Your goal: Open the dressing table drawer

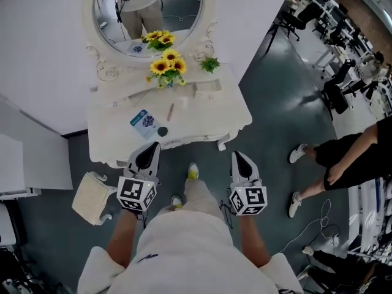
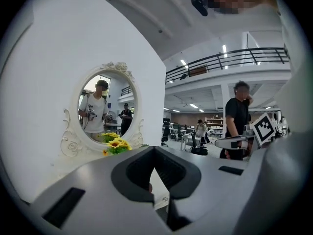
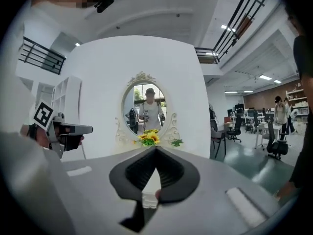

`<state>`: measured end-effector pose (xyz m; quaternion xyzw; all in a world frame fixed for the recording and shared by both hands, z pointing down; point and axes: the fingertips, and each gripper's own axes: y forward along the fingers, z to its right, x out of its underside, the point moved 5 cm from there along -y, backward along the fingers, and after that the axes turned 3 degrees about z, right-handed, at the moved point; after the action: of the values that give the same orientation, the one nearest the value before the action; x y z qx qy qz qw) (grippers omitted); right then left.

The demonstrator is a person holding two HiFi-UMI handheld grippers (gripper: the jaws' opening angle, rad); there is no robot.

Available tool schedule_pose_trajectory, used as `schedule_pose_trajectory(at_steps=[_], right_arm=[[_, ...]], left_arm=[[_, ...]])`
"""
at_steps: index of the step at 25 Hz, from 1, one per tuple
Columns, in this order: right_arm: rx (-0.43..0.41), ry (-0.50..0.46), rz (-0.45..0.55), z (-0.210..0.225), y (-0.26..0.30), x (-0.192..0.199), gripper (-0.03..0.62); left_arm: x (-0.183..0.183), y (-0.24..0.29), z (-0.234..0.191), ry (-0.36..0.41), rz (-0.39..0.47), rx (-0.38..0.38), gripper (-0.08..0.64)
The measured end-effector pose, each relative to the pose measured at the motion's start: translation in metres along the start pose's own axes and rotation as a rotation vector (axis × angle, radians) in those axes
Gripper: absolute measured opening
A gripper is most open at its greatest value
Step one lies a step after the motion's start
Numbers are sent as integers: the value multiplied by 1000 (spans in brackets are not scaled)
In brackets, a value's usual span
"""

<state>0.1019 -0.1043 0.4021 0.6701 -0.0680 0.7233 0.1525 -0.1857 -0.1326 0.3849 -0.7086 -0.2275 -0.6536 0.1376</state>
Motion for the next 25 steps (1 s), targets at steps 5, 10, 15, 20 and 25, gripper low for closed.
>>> schedule_pose_trajectory(at_steps=[5,10,15,20,25], right_arm=[[8,0,31,-3,-24,-13,10],[2,-8,47,-13,-34,-18,9],[-7,-3,57,-21,-40,-22,9],[2,6,58,-24,-51,-23,9],[0,44,59,-26,-54,-24,9]], left_arm=[[-5,-25,-1,-2,22,-24,9],[-8,-33,7,14,50,-12,9],[-10,-39,8,74,56,-7,9],[-9,-44,10,70,58,5,9],[-10,-42,12,63,63,21,9]])
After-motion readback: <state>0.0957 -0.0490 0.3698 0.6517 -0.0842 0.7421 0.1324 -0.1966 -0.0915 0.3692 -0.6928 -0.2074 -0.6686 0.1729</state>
